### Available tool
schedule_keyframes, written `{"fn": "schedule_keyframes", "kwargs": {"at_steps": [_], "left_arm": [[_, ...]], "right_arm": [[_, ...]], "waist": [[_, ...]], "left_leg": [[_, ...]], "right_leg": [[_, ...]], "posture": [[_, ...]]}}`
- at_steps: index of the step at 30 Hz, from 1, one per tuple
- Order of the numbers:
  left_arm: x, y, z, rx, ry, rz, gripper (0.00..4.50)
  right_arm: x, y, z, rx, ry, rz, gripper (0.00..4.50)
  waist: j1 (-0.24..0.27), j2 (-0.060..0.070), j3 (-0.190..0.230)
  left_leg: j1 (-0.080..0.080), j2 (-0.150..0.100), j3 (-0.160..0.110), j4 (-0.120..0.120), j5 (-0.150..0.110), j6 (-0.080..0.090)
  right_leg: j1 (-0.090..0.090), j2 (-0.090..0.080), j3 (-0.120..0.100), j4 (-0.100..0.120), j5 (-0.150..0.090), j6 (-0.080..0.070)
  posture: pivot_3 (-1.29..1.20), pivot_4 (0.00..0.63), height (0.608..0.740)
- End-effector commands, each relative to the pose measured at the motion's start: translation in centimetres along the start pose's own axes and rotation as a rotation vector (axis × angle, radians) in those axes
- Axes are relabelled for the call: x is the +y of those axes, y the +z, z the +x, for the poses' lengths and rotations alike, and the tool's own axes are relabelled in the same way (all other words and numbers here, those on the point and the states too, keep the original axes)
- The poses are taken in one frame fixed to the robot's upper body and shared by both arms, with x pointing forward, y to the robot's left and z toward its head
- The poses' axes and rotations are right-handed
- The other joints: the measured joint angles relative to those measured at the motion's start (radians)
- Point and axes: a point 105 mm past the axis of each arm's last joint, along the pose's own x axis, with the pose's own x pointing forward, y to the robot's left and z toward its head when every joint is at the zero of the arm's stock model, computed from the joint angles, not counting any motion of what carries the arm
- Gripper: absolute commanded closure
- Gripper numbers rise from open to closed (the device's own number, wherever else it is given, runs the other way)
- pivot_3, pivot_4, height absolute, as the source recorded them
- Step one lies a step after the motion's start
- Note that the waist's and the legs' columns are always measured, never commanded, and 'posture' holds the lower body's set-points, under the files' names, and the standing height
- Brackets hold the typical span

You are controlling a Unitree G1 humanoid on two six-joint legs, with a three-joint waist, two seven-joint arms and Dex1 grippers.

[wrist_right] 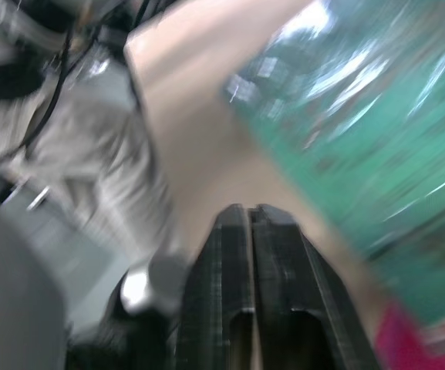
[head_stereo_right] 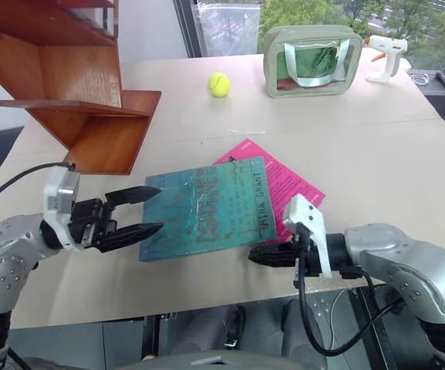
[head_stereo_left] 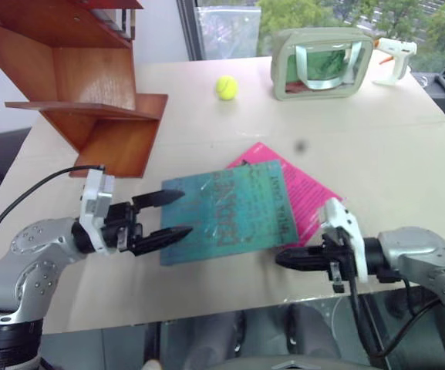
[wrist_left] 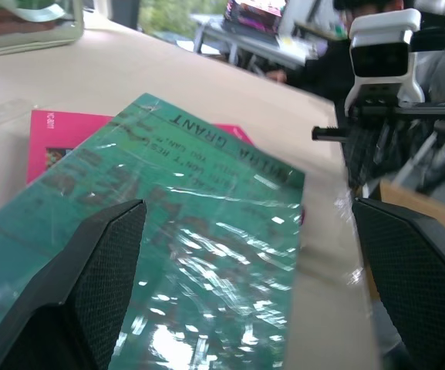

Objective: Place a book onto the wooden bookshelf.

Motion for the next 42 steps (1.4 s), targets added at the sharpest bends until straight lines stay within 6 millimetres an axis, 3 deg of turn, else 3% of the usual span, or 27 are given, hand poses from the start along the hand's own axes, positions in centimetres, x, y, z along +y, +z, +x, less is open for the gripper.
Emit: {"fn": "schedule_keyframes", "kwargs": {"at_steps": [1,5,9,13,16,20,25,29,34,37,40,42], "left_arm": [[-1.3,0.9,-0.4,-0.047,0.010,-0.045,0.00],[-3.1,-0.2,-2.2,0.005,-0.001,-0.162,0.00],[-5.0,-1.9,-5.1,0.134,-0.031,-0.214,0.00],[-3.8,-2.6,-7.2,0.182,0.051,-0.147,0.00],[-2.6,-2.9,-7.8,0.172,0.126,-0.121,0.00],[-1.8,-3.4,-8.7,0.167,0.188,-0.116,0.00],[-1.7,-3.1,-9.0,0.166,0.209,-0.103,0.00],[-2.1,-2.8,-9.1,0.154,0.230,-0.085,0.00],[-2.7,-2.9,-9.2,0.132,0.265,-0.072,0.00],[-2.6,-3.0,-8.5,0.113,0.279,-0.055,0.00],[-3.0,-3.0,-8.1,0.111,0.269,-0.050,0.00],[-3.0,-3.0,-8.1,0.107,0.274,-0.044,0.00]], "right_arm": [[-0.1,1.3,-1.3,-0.040,-0.070,-0.083,2.60],[-1.7,2.1,-2.9,-0.037,-0.185,-0.133,0.84],[-2.1,3.3,-4.3,-0.063,-0.203,-0.201,0.84],[-2.2,3.8,-4.8,-0.058,-0.206,-0.288,0.84],[-2.7,3.4,-3.9,-0.024,-0.210,-0.358,0.84],[-3.4,3.3,-1.0,-0.009,-0.185,-0.442,0.84],[-6.1,4.8,1.8,-0.041,-0.243,-0.490,0.84],[-8.1,6.4,4.3,-0.015,-0.175,-0.608,0.84],[-11.2,5.7,6.8,0.079,-0.149,-0.663,0.84],[-13.5,4.4,7.2,0.162,-0.158,-0.615,0.84],[-16.1,3.5,6.0,0.270,-0.239,-0.613,0.84],[-16.7,3.5,5.1,0.287,-0.256,-0.596,0.84]], "waist": [[0.001,0.000,0.000],[0.001,0.000,0.000],[-0.004,0.000,0.000],[0.009,0.001,0.000],[0.009,0.001,0.000],[-0.004,-0.001,0.000],[-0.015,-0.002,0.000],[-0.016,-0.003,-0.001],[-0.029,-0.003,-0.001],[-0.028,-0.002,-0.001],[-0.026,-0.004,-0.002],[-0.026,-0.004,-0.002]], "left_leg": [[0.000,0.000,0.000,0.000,0.000,0.000],[0.000,0.000,0.000,0.000,0.000,0.000],[0.001,0.000,0.001,-0.002,0.000,0.000],[0.001,0.001,0.001,-0.002,-0.001,0.000],[0.001,0.001,0.001,-0.001,-0.001,-0.001],[0.001,0.001,0.001,-0.001,-0.001,-0.001],[0.001,0.001,0.001,-0.001,-0.001,-0.001],[0.000,0.000,0.001,-0.001,-0.001,-0.002],[0.001,0.001,0.000,-0.001,-0.001,-0.002],[0.000,0.001,0.000,-0.002,-0.001,-0.002],[0.001,0.001,0.000,-0.001,-0.001,-0.003],[0.001,0.001,0.000,-0.001,-0.001,-0.003]], "right_leg": [[0.000,0.000,0.000,0.000,0.000,0.000],[0.000,0.000,0.000,0.000,0.000,0.000],[-0.001,0.001,0.003,0.000,0.000,0.000],[0.000,0.001,0.002,0.000,0.000,0.000],[0.000,0.000,0.002,-0.001,0.000,0.000],[0.000,0.001,0.002,-0.001,0.000,0.000],[-0.001,0.002,0.003,0.000,0.000,0.000],[-0.002,0.001,0.003,0.000,0.000,-0.001],[-0.003,0.003,0.003,0.000,0.000,-0.001],[-0.004,0.004,0.003,0.000,0.000,-0.001],[-0.003,0.004,0.003,0.000,0.001,-0.002],[-0.003,0.004,0.003,0.000,0.001,-0.002]], "posture": [[0.00,0.150,0.740],[0.00,0.150,0.740],[0.00,0.150,0.740],[0.00,0.150,0.740],[0.00,0.150,0.740],[0.00,0.150,0.740],[0.00,0.150,0.740],[0.00,0.150,0.740],[0.00,0.150,0.740],[0.00,0.150,0.740],[0.00,0.150,0.740],[0.00,0.150,0.740]]}}
